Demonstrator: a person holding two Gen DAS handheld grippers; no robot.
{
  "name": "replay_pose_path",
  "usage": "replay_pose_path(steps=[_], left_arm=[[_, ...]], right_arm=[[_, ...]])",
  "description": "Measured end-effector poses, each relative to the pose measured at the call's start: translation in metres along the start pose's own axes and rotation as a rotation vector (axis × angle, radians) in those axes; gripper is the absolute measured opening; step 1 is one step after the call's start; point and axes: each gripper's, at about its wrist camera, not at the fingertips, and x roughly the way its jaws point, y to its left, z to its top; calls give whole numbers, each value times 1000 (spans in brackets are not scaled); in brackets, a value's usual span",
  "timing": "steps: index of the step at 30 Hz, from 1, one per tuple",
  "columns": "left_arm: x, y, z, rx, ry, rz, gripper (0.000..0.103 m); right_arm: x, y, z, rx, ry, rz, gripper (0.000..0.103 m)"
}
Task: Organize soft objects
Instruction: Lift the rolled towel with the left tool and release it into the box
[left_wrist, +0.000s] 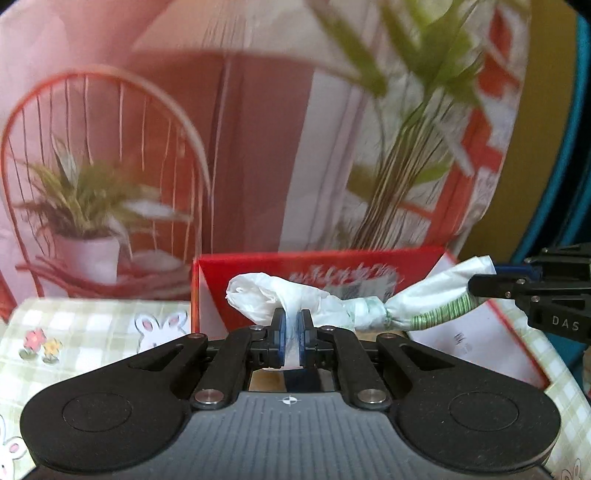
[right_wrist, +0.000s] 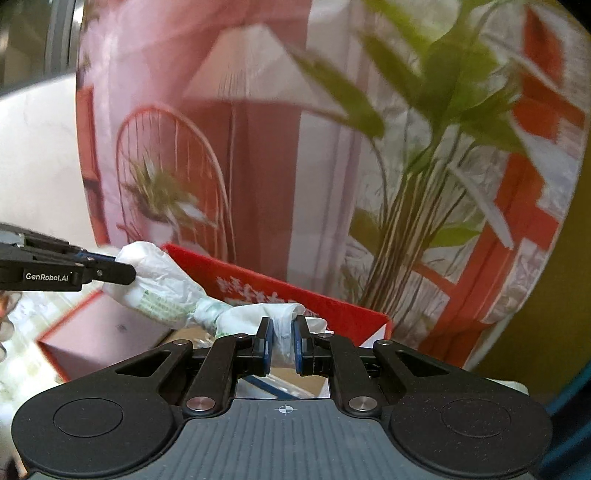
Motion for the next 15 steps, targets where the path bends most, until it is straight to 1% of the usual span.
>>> replay_pose_path(steps=[3, 6, 9, 14, 15], left_arm=[[15, 7, -1, -7, 39, -8, 8], [25, 8, -3, 5, 66, -22, 8], [30, 9, -4, 11, 80, -39, 8], [33, 6, -6, 31, 96, -23, 9], [34, 4, -6, 39, 100, -18, 11]], right_arm=[[26, 5, 1, -52, 53, -11, 11], [44, 6, -1, -72, 95, -15, 11], [57, 5, -5, -71, 130, -18, 11], [68, 2, -13, -53, 162, -18, 11], [70, 2, -14, -46, 169, -17, 11]])
